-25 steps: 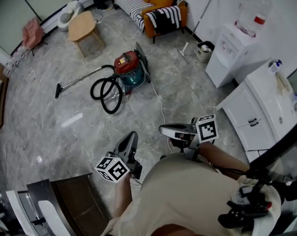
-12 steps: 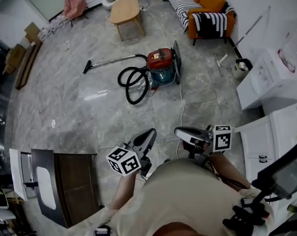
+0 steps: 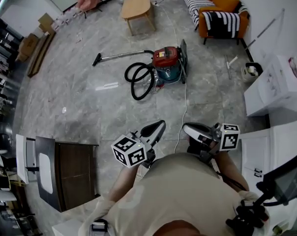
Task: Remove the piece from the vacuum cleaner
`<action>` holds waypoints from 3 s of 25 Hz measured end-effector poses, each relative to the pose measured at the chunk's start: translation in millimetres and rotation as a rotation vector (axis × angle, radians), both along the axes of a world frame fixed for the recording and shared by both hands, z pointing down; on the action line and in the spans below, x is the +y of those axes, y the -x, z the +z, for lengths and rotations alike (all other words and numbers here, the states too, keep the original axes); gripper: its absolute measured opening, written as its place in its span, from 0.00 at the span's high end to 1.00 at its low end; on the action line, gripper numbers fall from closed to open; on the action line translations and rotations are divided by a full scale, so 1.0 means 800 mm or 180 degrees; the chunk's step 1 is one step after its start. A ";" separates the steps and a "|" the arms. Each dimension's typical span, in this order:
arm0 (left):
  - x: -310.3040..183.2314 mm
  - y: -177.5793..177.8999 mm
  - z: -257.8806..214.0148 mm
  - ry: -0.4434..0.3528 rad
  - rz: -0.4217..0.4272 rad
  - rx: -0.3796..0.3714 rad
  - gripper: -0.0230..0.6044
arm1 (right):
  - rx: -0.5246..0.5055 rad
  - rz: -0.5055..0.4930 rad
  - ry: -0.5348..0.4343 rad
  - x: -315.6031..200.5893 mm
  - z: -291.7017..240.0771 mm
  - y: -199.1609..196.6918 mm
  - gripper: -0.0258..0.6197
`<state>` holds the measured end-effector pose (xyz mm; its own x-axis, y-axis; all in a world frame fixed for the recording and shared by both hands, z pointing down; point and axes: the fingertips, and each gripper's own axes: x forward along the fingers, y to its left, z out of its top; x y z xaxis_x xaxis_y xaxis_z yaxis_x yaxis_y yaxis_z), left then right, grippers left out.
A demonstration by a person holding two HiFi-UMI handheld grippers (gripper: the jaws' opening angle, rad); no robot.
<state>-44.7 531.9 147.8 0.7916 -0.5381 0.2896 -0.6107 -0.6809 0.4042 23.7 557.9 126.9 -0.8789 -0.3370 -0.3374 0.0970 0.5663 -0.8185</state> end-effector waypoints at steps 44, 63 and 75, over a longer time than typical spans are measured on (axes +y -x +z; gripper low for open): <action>-0.185 0.039 -0.053 -0.0257 0.0591 0.0898 0.96 | 0.2106 0.0583 -0.2079 -0.164 -0.060 0.081 0.96; -0.207 0.134 -0.076 -0.0861 0.0983 0.0708 0.96 | 0.2973 0.0203 -0.2396 -0.202 -0.003 0.231 0.96; -0.214 0.117 -0.038 -0.0930 0.1115 0.0177 0.96 | 0.3218 0.0042 -0.2448 -0.219 0.024 0.238 0.96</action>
